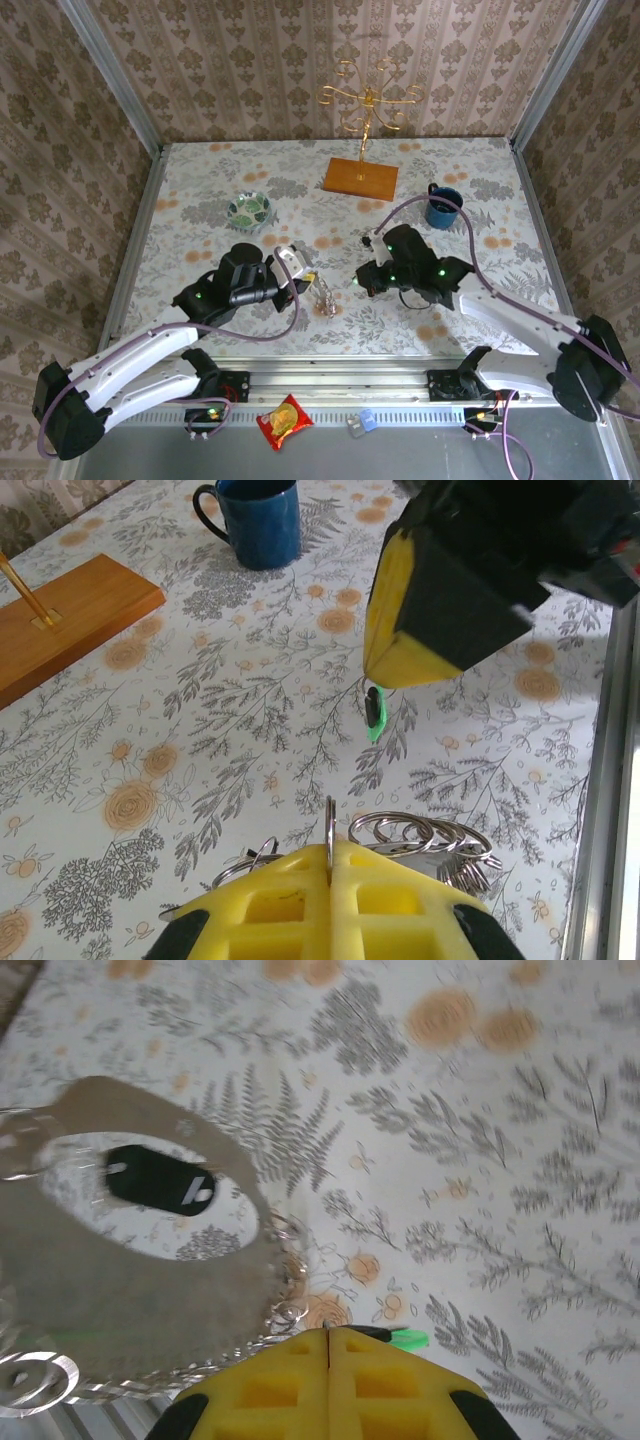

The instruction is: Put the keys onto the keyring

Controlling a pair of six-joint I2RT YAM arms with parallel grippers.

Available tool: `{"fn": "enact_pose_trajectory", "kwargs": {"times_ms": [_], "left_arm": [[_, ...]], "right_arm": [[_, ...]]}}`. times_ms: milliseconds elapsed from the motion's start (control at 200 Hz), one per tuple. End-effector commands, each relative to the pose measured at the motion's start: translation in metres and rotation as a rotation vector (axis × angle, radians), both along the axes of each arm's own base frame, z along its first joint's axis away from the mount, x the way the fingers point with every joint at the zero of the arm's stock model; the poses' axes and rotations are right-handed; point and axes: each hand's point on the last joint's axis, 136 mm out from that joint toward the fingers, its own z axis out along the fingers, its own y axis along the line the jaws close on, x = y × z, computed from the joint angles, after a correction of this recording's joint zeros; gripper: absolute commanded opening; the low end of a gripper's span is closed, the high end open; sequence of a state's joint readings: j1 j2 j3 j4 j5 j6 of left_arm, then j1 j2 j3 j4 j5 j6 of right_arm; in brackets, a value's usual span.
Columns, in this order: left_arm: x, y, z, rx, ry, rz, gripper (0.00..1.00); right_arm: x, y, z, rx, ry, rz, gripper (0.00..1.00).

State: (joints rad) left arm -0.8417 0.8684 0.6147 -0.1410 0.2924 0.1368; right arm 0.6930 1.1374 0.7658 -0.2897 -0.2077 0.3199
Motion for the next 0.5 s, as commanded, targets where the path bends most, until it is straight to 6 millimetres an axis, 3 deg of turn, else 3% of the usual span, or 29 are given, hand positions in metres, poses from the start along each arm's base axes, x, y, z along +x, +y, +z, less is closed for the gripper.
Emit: {"fn": "enact_pose_trajectory", "kwargs": {"times_ms": [0, 270, 495], "left_arm": [[-0.002, -0.008, 0.018, -0.086, 0.012, 0.001, 0.0], [-0.009, -0.01, 0.02, -0.091, 0.039, -0.022, 0.0], [-0.006, -0.012, 0.023, -0.093, 0.028, -0.018, 0.0]], "right_arm": [[-0.01, 0.008, 0.021, -0.01, -0.166, 0.153, 0.0], [-0.017, 0.023, 0.042, 0.024, -0.325, 0.278, 0.0], [-0.014, 0.031, 0.057, 0.07, -0.416, 0.279, 0.0]]}}
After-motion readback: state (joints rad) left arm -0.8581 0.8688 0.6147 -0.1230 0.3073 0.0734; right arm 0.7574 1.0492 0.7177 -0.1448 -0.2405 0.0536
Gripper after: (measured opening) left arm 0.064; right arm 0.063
